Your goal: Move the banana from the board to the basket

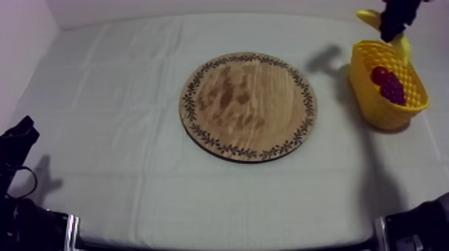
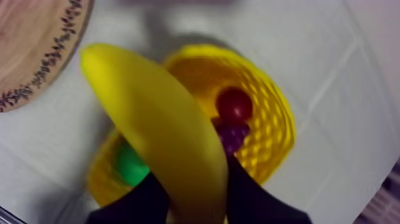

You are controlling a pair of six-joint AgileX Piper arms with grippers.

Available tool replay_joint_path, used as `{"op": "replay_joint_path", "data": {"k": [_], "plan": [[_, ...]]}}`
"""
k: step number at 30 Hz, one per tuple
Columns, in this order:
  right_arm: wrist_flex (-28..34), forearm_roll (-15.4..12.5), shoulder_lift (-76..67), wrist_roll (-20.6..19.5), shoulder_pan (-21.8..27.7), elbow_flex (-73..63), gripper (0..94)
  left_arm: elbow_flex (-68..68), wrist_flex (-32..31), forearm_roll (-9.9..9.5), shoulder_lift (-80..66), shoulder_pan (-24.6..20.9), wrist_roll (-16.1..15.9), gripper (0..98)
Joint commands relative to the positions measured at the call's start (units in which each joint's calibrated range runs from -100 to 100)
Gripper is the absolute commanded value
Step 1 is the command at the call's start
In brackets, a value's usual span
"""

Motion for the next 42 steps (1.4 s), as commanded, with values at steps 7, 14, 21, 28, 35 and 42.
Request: {"op": "replay_joint_path", "data": {"k": [7,14,21,28,35,42], "plan": [[0.0,0.0,-1.1,1.0,4.8,4.3,21.7,0.0,0.0,0.03,0.0,0.0,0.0,0.1],[-0.2,-0.3,-0.9,0.8,5.4,5.3,21.8,0.0,0.0,0.03,0.0,0.0,0.0,0.1],[-2.2,-0.3,2.8,-0.1,6.1,5.5,21.8,0.0,0.0,0.03,0.0,0.0,0.0,0.1],[-5.1,-0.2,7.0,-1.1,6.0,8.9,22.0,0.0,0.0,0.03,0.0,0.0,0.0,0.1],[-5.6,-0.8,11.0,-1.9,5.9,8.5,22.7,0.0,0.0,0.03,0.0,0.0,0.0,0.1],[-7.1,-0.3,13.1,-3.1,5.8,8.7,40.7,0.0,0.0,0.03,0.0,0.0,0.0,0.1]]}}
